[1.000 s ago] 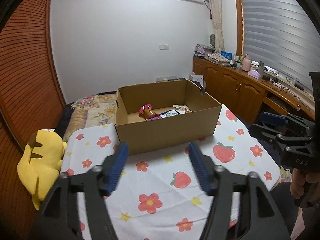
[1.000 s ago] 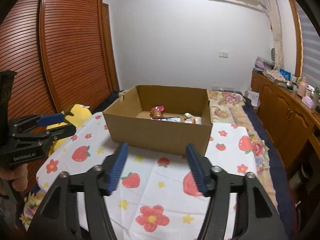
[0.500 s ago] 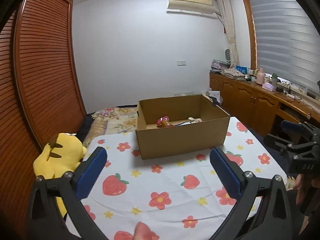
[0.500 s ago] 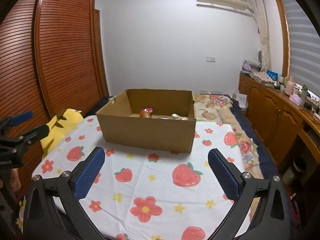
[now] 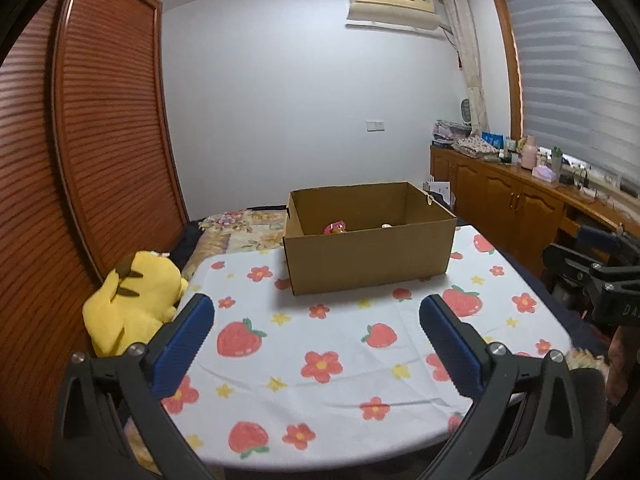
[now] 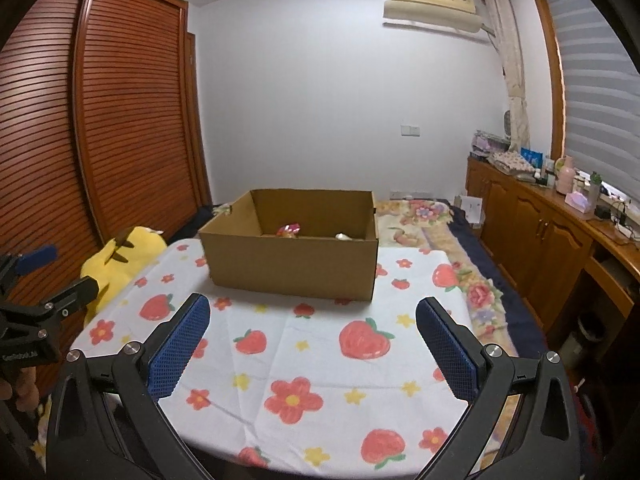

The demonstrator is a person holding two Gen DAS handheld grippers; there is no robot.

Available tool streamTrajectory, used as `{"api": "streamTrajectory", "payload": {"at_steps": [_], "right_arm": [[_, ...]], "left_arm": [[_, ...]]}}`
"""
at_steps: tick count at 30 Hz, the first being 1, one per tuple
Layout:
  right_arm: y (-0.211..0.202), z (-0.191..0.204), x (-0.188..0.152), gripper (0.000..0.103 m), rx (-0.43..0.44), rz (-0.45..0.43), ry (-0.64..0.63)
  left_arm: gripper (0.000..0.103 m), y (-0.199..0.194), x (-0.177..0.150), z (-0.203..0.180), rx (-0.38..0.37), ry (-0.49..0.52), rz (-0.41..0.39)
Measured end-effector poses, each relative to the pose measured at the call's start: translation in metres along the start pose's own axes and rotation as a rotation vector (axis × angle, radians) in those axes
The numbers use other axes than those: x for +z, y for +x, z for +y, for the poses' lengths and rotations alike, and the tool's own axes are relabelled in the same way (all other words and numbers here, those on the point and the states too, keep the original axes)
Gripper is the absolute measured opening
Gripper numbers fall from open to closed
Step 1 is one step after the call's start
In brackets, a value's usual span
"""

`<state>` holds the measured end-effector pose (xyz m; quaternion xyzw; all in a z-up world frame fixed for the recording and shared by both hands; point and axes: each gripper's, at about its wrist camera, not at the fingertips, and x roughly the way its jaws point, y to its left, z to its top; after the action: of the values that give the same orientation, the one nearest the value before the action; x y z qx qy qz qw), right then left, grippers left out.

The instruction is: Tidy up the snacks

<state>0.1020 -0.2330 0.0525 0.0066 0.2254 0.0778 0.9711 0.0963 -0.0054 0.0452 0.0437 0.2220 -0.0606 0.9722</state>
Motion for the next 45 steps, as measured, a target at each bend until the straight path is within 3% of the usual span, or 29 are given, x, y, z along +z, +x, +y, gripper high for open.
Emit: {"api": "streamTrajectory", "payload": {"at_steps": [18, 31, 45], "right_arm": [[-0.050, -0.003, -0.017, 0.103, -0.087, -0.067, 0.017], [-0.045, -0.008, -0.044, 0.103, -0.106, -0.042, 0.032], [-0.041, -0.010, -0.048, 0.103, -0.105, -0.033, 0.035]], "left_arm": [[0.103, -0.033, -0.021, 0.006, -0.016, -0.049, -0.033], [0.103, -0.022, -0.051, 0.019, 0.024, -0.068, 0.003], [0.103, -0.025, -0.050, 0.016, 0.034, -0.059, -0.012]]}}
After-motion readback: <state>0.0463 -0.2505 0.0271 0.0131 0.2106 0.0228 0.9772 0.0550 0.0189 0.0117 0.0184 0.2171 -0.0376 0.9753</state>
